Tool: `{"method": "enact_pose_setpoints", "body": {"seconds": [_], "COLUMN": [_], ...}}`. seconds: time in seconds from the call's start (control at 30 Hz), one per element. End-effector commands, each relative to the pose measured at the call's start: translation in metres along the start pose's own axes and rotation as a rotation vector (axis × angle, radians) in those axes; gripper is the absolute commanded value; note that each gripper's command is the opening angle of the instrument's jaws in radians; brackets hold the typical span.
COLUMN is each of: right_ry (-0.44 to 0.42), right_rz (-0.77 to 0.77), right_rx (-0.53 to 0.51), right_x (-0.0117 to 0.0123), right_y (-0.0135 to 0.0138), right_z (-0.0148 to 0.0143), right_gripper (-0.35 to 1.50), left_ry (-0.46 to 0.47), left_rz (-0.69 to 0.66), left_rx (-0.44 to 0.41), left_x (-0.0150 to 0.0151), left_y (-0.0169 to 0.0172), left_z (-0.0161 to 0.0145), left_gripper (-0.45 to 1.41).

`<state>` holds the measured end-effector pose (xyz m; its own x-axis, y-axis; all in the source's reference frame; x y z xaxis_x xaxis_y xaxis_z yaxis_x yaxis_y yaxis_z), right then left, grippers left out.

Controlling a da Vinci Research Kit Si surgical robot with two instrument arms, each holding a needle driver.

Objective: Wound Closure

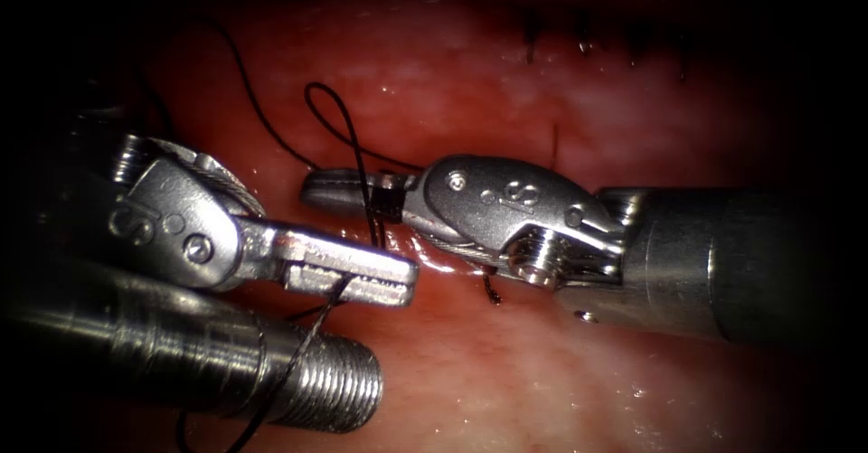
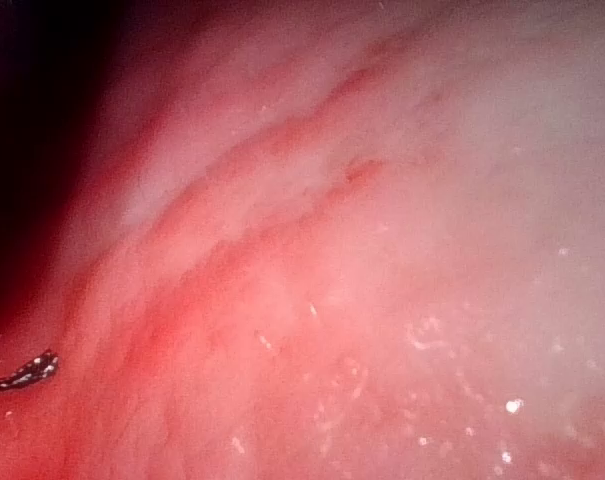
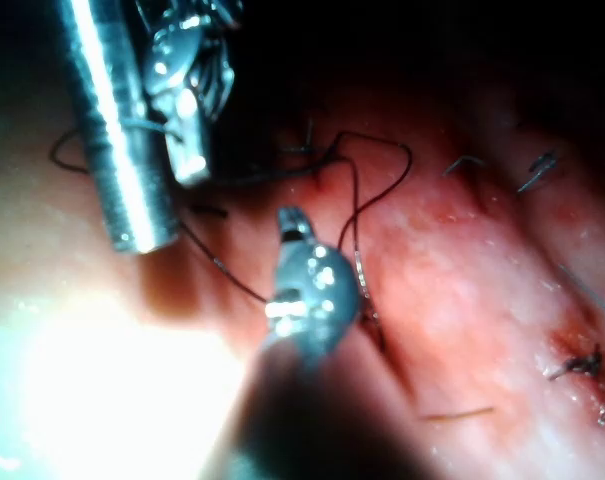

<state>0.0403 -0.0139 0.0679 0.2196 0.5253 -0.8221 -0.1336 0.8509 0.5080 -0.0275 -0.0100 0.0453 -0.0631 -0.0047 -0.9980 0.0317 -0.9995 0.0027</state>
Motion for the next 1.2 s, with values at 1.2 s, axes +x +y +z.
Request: {"method": "enact_pose_setpoints", "body": {"seconds": [1.2], "right_ry": [0.503], "right_rz": [0.124], "right_rx": [0.188], "right_x": [0.006], "right_y": [0.0046], "right_z": [-0.0065], "right_gripper": [-0.35], "left_ry": [-0.297], "left_rz": [-0.465], "left_rx": [0.237], "left_x": [-0.0076], "left_y": [-0.0016], "left_z": [-0.0021], "left_gripper": [-0.45]}}
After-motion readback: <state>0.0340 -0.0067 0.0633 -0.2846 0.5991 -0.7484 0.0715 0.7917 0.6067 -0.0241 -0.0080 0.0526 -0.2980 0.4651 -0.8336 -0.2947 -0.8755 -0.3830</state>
